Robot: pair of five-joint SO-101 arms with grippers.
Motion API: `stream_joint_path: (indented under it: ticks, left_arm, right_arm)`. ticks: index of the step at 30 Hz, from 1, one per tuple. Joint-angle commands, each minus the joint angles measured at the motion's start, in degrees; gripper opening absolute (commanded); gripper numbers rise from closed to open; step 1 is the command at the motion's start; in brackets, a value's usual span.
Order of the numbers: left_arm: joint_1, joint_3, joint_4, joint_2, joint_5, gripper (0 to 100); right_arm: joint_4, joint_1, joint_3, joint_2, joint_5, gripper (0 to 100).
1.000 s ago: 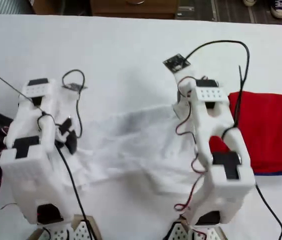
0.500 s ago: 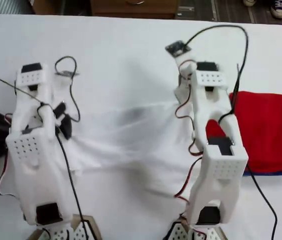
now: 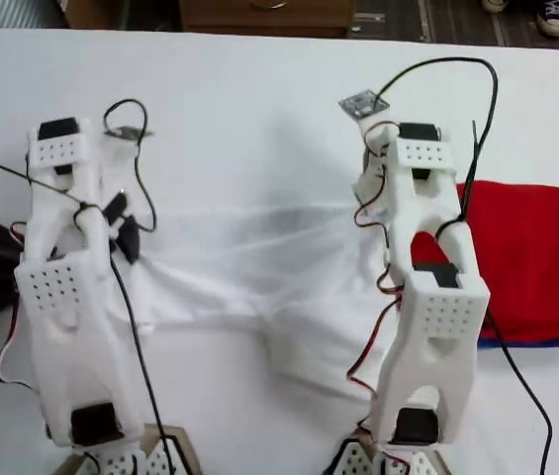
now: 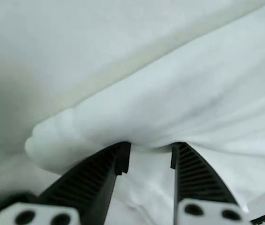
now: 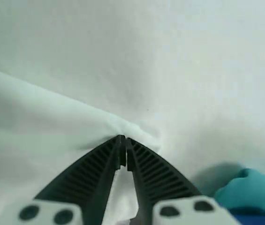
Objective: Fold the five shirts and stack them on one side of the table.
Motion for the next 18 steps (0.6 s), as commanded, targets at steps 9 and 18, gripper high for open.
stream_joint_path:
  ticks: [9,18]
  left_arm:
    - [-5.36,-2.33,0.26,0.09,-2.73,18]
    - [-2.55,-10.24,0.53,-4.22,0.70,18]
  right_arm:
    - [-0.75,6.73,-1.93,-2.33,0.00,1.9]
    - [8.57,0.75,-5.36,-20.70,0.00,2.0]
